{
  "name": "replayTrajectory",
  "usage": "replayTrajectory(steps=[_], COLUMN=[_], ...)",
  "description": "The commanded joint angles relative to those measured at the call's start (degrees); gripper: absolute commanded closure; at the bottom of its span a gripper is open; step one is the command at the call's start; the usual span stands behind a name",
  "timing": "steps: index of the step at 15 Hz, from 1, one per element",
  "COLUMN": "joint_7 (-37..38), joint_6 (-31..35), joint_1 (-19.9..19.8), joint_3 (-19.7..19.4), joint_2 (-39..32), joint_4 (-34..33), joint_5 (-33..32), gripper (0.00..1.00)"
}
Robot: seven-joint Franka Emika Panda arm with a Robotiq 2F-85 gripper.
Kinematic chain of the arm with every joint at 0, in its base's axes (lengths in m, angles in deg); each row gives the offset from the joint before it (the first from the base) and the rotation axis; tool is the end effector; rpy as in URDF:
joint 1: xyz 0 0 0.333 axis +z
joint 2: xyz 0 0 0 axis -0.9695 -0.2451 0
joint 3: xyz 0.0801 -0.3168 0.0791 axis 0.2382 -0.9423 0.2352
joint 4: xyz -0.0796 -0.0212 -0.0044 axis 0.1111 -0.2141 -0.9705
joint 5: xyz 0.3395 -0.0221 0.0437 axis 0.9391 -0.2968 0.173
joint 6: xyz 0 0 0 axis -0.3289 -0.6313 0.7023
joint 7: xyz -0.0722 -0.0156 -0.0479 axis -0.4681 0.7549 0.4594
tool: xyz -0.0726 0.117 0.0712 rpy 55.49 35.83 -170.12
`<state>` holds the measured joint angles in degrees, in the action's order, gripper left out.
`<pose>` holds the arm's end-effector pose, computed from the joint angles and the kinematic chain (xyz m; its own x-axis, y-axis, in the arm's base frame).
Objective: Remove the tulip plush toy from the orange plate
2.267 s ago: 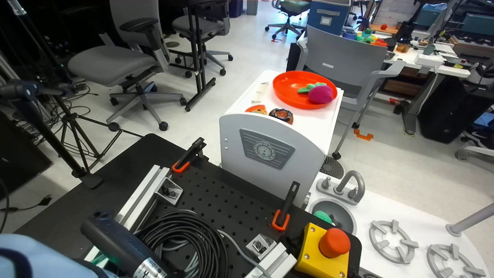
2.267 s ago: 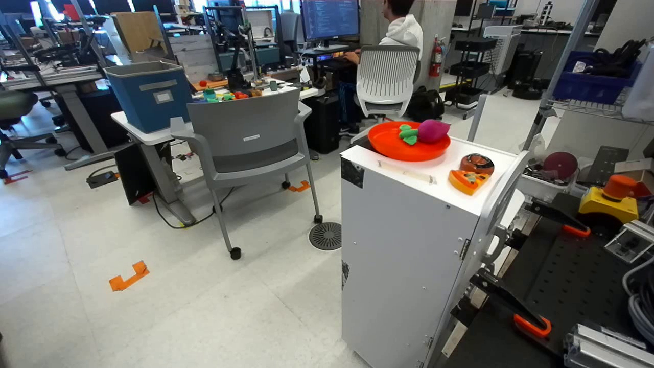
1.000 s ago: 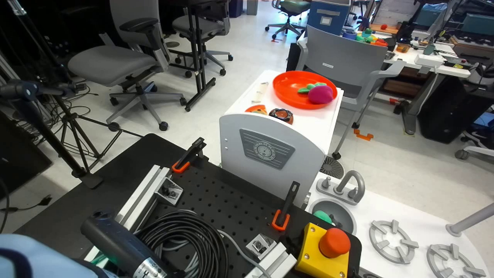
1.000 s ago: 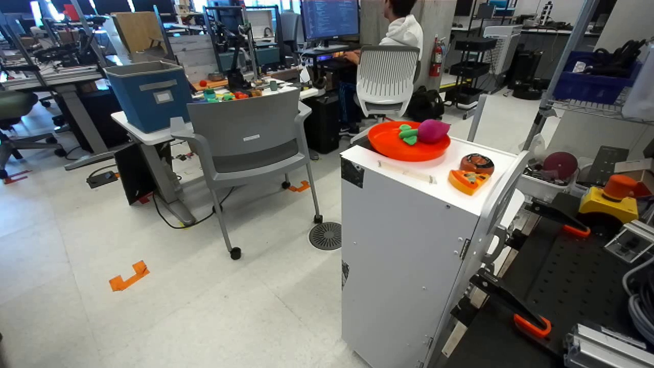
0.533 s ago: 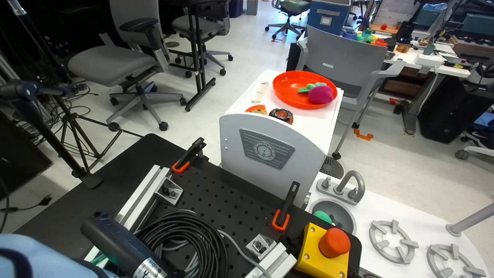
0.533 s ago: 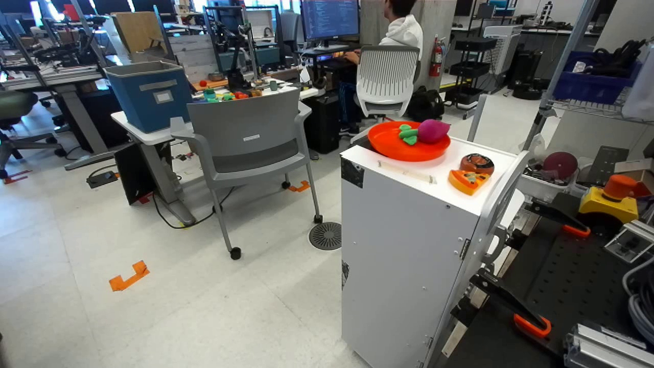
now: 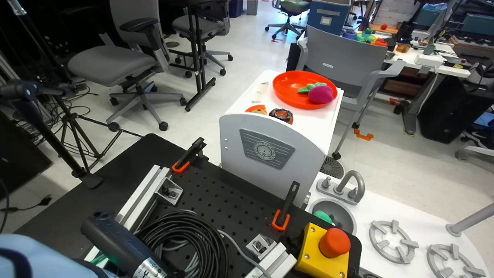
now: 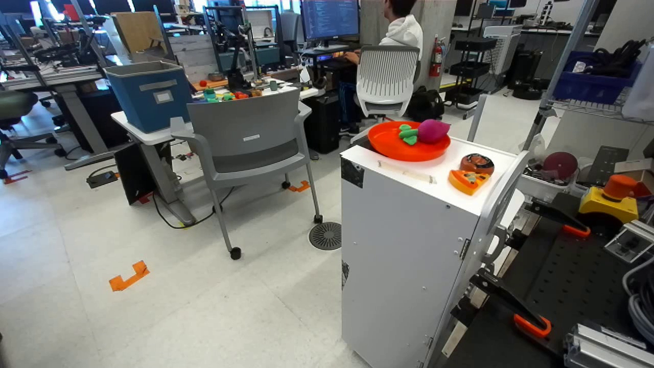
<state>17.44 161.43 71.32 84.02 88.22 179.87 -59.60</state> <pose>0.4249 -0.0667 0.4762 0.9410 -0.3350 -0.0477 -0.3300 -0.9397 0.0897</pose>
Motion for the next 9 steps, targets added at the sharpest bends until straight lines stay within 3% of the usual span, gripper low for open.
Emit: replayTrajectory(steps=[1, 9], joint_7=[-0.62, 3.73], joint_6=[0.49, 2.83], joint_1=[-0.29, -0.06], joint_3=[-0.12, -0.75], joint_2=[-4.03, -13.35], joint_4=[-4.43, -13.09], joint_5=[-0.26, -0.17], gripper=[0.00, 0.00])
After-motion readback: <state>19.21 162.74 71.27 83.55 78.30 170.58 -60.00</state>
